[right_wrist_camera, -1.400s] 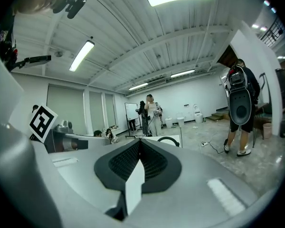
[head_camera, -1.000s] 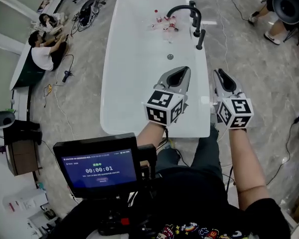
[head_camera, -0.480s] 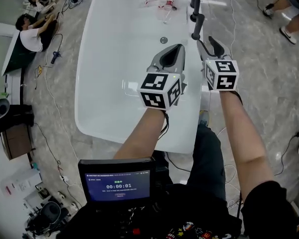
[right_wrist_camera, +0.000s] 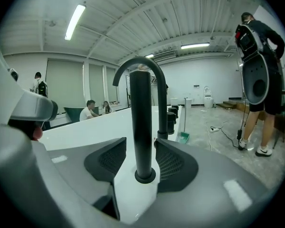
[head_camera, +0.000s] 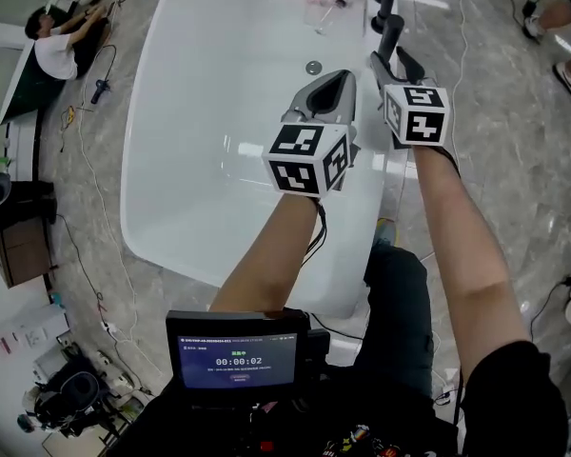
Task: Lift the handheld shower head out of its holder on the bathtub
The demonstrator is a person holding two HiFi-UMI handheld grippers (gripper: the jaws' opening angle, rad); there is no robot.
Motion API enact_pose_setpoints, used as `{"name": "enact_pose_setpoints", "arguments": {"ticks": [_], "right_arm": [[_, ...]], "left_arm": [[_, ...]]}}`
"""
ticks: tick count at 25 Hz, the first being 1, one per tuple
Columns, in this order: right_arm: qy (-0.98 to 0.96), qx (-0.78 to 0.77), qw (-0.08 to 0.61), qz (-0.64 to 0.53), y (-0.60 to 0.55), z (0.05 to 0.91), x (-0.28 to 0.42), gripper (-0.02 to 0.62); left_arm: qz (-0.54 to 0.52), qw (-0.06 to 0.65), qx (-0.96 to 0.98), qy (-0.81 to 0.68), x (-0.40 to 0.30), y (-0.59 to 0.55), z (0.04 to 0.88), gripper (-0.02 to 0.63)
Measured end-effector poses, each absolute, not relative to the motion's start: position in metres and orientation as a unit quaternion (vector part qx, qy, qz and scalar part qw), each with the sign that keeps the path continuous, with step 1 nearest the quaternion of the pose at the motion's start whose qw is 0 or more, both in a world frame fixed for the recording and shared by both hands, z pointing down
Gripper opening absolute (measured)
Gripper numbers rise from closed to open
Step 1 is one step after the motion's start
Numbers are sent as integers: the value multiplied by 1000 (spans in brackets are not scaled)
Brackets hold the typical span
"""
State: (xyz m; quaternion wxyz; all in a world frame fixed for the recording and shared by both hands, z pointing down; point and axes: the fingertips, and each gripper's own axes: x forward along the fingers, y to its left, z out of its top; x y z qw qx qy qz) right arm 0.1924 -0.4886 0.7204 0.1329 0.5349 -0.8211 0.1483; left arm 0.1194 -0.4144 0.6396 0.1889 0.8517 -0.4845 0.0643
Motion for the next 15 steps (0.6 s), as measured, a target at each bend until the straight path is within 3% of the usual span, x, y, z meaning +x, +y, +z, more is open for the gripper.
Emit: {"name": "enact_pose_setpoints", "arguments": {"ticks": [10, 12, 15], "right_arm": [[-824, 524, 157, 148, -505, 739, 184, 216], [-820, 530, 157, 148, -504, 741, 184, 160], [-816, 537, 154, 150, -504, 743, 185, 156]], "left_arm": [[69, 200, 843, -495, 111, -414, 661, 0], [70, 199, 843, -495, 110, -414, 661, 0], [72, 202, 840, -498, 108, -415, 665, 0]]}}
